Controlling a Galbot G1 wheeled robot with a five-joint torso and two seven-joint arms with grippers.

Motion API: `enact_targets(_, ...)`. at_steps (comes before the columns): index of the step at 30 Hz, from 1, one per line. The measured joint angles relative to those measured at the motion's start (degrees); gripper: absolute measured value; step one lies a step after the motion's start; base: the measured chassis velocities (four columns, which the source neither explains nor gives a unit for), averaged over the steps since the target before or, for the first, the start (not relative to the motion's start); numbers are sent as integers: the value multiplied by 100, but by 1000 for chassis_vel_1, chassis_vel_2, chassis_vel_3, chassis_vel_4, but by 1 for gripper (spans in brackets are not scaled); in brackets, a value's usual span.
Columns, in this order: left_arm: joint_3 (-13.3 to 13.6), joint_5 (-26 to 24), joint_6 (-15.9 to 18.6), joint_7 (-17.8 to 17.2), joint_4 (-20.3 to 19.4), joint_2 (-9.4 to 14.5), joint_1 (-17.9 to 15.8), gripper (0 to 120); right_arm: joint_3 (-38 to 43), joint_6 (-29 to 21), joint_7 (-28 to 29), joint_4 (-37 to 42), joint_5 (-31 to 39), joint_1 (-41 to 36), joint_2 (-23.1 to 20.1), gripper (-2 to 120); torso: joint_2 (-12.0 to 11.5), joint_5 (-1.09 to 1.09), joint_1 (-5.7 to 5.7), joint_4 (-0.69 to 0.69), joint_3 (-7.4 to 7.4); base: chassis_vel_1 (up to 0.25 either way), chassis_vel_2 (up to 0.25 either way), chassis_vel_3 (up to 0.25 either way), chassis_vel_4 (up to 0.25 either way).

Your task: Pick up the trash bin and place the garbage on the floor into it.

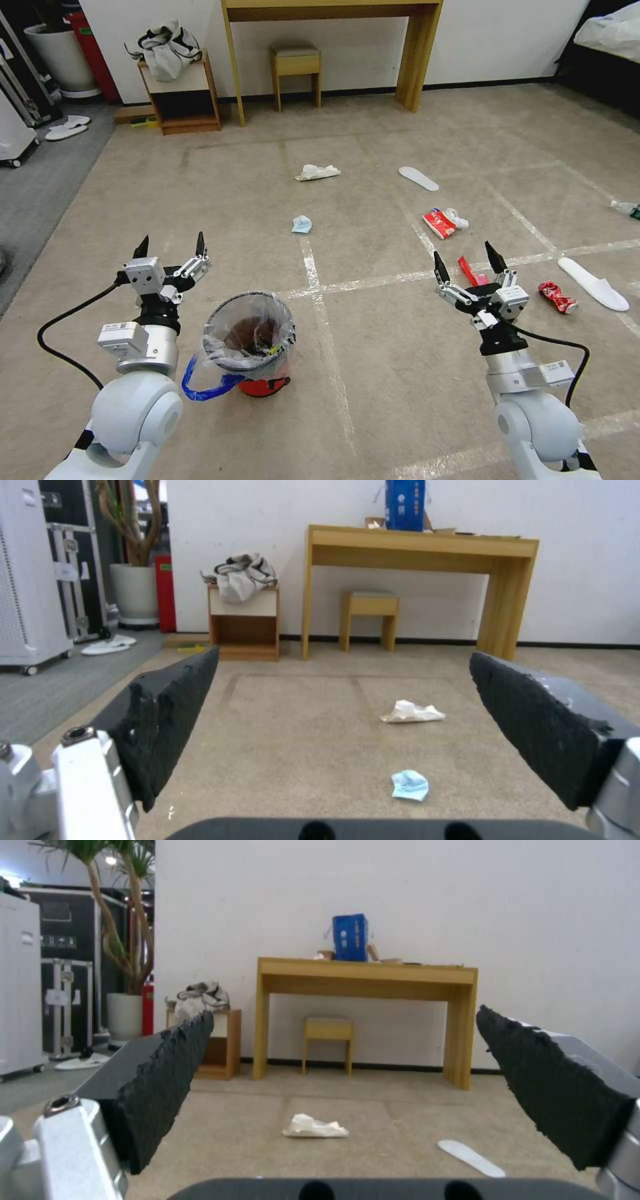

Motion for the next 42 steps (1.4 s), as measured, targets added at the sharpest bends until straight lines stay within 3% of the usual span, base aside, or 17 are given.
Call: enact_targets(42,63,-156,-49,-4,140,23,-56,96,-82,220,-99,-215,-107,101,52,100,0,0,0,0,0,0,0,0,0)
